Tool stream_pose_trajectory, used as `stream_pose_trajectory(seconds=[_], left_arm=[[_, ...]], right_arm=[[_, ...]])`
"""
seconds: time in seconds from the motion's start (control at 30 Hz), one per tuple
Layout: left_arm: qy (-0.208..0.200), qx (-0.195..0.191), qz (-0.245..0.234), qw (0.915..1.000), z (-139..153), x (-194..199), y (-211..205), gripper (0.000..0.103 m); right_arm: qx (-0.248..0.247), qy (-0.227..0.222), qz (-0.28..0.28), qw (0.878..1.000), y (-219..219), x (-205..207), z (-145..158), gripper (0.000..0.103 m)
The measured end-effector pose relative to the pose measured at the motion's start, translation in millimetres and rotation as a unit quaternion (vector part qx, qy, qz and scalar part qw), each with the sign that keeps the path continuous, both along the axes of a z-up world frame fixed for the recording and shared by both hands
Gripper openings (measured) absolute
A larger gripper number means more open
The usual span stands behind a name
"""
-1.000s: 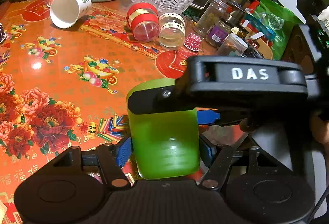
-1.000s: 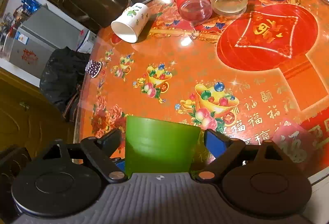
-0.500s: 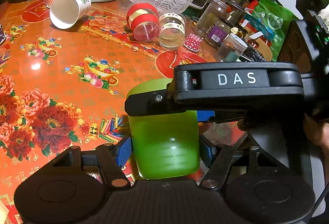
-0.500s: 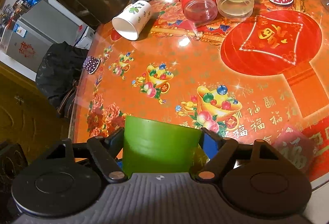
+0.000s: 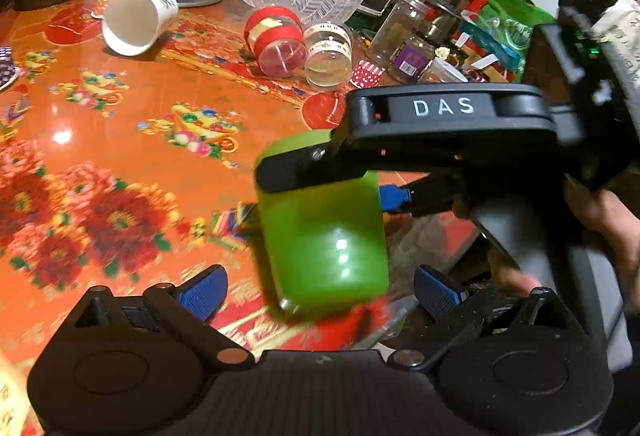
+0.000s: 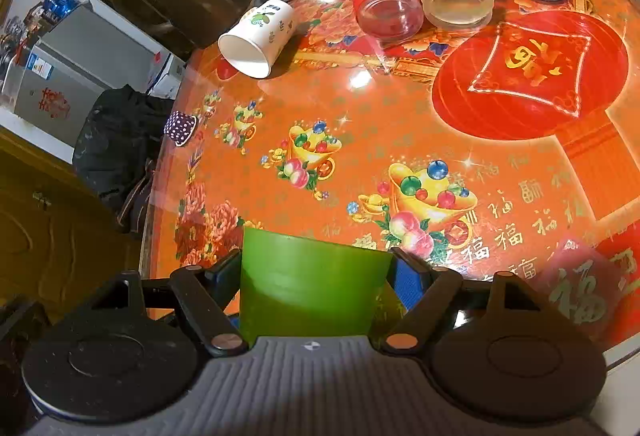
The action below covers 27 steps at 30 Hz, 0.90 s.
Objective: Flip cup upright
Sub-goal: 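Grasp the green cup with the right tool while the left tool holds then releases it, then rotate the green cup in the right tool until its rim faces up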
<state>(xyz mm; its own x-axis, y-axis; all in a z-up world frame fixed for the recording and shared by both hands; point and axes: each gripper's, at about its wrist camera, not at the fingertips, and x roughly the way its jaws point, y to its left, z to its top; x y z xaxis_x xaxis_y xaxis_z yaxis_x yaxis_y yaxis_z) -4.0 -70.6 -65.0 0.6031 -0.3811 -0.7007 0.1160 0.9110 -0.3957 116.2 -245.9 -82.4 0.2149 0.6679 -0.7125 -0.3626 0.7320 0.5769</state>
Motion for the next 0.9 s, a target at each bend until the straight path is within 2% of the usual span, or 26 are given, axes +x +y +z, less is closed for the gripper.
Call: stream_pose_trajectory(seconds=[0.13,0.37,0.57,0.7,0.83,0.9], left_arm=[[-0.019,-0.008,0.004,0.9998,6,-24,17,0.101],[-0.088,-0.047,0.040,0.9942,22,-53,55,0.101],[-0.108,-0.074,0.074,0.9887,27,-56,80,0.101],[-0.116,-0.085,0.091,0.9854,26,-60,90,0.101],[-0.126,-0.091,0.100,0.9827,28,-63,97,0.101],[-0.135,-0.091,0.106,0.9809,29,-66,100,0.101]], right_arm=[[0.000,-0.001,-0.003,1.000,-1,-1,0,0.077],[-0.007,-0.014,-0.003,1.000,4,-4,2,0.077],[-0.013,-0.089,-0.014,0.996,6,-25,17,0.077],[-0.018,-0.148,-0.026,0.988,4,-39,27,0.076],[-0.021,-0.221,-0.045,0.974,4,-53,38,0.076],[-0.014,-0.279,-0.054,0.959,1,-67,47,0.076]])
